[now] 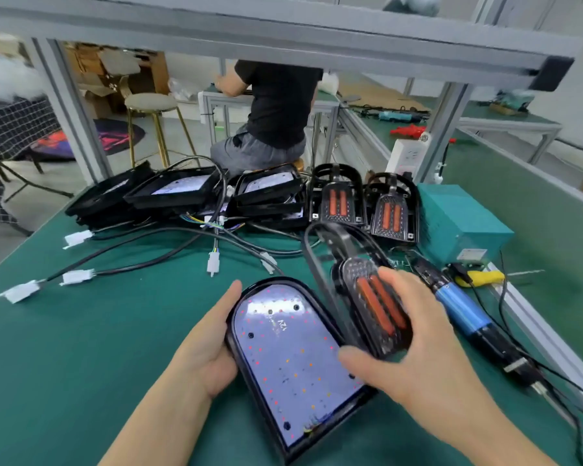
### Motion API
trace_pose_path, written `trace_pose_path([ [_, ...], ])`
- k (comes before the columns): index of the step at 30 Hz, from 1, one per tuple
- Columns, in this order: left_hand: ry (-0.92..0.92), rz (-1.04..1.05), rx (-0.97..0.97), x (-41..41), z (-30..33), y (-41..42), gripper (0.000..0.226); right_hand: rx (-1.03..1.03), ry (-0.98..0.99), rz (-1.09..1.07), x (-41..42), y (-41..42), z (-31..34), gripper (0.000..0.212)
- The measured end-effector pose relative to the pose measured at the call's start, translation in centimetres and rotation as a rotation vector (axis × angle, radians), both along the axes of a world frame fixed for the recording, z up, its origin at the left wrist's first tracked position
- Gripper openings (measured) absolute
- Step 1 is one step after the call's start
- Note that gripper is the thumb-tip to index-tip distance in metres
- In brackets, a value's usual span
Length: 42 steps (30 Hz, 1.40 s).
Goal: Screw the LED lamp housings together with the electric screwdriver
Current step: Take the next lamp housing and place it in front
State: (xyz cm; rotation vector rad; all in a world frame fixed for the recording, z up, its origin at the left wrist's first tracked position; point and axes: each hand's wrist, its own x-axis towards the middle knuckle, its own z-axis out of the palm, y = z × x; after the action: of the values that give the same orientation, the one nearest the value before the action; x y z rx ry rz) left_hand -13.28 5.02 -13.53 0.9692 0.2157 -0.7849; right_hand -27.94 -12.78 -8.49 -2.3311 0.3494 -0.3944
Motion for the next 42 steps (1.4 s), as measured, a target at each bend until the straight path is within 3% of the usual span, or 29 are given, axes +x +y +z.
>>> trace_pose_path([
  [7,0.031,-0.026,-0.062,-0.7,0.9,-0.1,0.051,-0.343,-0.086,0.021,-2.1,5.5,-2.9,0.097],
  [11,0.026,-0.052,-0.075,-1.1,1.3,-0.1,0.063,-0.375,-0.059,0.002,-1.9,6.7,-3.9,0.1],
  [21,-0.044,-0.08,-0.138,-1.8,1.0,0.0,0.057,-0.621,0.215,0.001,-1.9,6.2,-3.9,0.101],
  [27,-0.08,-0.018,-0.084,-1.2,0.4,-0.2,0.048,-0.522,0.304,0.142,-1.4,5.2,-2.9,0.1],
  [32,-0.236,0.021,0.167,-0.9,-0.2,-0.4,0.025,-0.462,0.194,0.245,-0.5,3.0,-3.8,0.078],
  [35,-0.521,0.112,0.458,-0.9,-0.5,-0.6,0.01,-0.409,0.18,0.277,0.3,2.7,-3.9,0.075],
  [38,-0.737,0.125,0.778,-0.9,-0.8,-0.8,0.026,-0.43,0.144,0.292,0.9,2.7,-4.0,0.073],
  [42,-0.885,0.027,1.093,-1.3,-0.9,-1.0,0.037,-0.443,0.133,0.326,1.2,2.5,-3.7,0.074],
])
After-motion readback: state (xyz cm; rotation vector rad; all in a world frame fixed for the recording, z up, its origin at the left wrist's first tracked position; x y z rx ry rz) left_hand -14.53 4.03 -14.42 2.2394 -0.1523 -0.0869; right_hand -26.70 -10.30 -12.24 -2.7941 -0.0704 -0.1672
